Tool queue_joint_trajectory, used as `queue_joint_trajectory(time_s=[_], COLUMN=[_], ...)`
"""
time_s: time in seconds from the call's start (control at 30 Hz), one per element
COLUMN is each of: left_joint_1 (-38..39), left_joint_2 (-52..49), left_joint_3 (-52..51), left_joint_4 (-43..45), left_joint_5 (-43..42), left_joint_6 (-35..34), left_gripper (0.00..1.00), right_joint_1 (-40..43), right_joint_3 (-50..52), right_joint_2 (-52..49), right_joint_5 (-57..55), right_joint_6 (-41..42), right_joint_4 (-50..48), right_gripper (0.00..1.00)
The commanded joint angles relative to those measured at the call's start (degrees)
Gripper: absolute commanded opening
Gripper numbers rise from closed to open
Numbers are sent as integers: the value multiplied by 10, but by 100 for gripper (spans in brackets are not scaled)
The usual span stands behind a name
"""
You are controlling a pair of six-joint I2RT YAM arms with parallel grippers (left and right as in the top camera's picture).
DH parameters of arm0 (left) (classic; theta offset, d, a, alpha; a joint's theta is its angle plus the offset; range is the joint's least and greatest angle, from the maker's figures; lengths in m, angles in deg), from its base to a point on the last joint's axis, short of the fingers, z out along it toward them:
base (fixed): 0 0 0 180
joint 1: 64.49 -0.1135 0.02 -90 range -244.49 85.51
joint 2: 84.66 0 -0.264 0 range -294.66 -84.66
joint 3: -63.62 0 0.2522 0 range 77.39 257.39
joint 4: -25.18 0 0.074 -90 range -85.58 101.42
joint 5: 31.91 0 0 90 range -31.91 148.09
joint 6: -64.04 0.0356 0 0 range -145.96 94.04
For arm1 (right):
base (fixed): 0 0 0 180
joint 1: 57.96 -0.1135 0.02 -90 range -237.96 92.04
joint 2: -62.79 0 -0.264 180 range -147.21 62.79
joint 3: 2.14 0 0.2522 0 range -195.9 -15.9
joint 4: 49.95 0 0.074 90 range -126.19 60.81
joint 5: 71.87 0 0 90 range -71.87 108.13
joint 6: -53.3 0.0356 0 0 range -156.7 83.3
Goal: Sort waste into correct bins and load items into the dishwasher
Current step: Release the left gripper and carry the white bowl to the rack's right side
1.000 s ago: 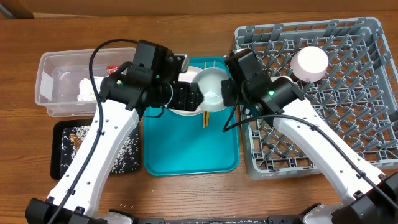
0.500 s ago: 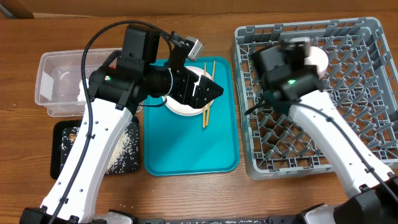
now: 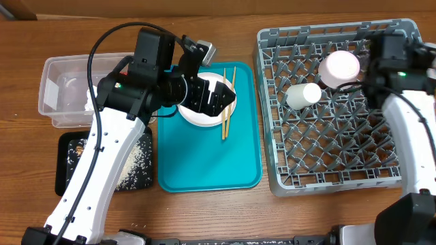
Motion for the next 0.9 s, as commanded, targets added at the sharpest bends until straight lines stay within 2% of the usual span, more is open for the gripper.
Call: queue_joint_trajectory(time_s=[0.0,0.1,0.23,0.33,0.5,0.87], left_joint_1=[-2,-2,-2,-2,-2,-2], left_joint_2=[4,4,4,4,4,4], left_joint_3=[9,9,9,9,9,9], left_joint_4=[0,0,0,0,0,0], left_joint_5=[70,89,95,95,95,95], left_joint_6=[13,13,13,13,13,13], left_gripper=[100,100,100,100,100,100], right_joint_1=[32,44,47,47,47,46], right_joint_3=[-4,-4,-4,-4,-4,-3], right_joint_2=[6,4,-9,-21,-39,-43], right_joint_5=[-24,-24,-24,-23,12,99], right_joint_6=[-52,-118,-267,-327,-391,-393], right_joint_4=[-31,-57,-84,-78,-36,27], right_gripper=[4,4,4,4,4,4])
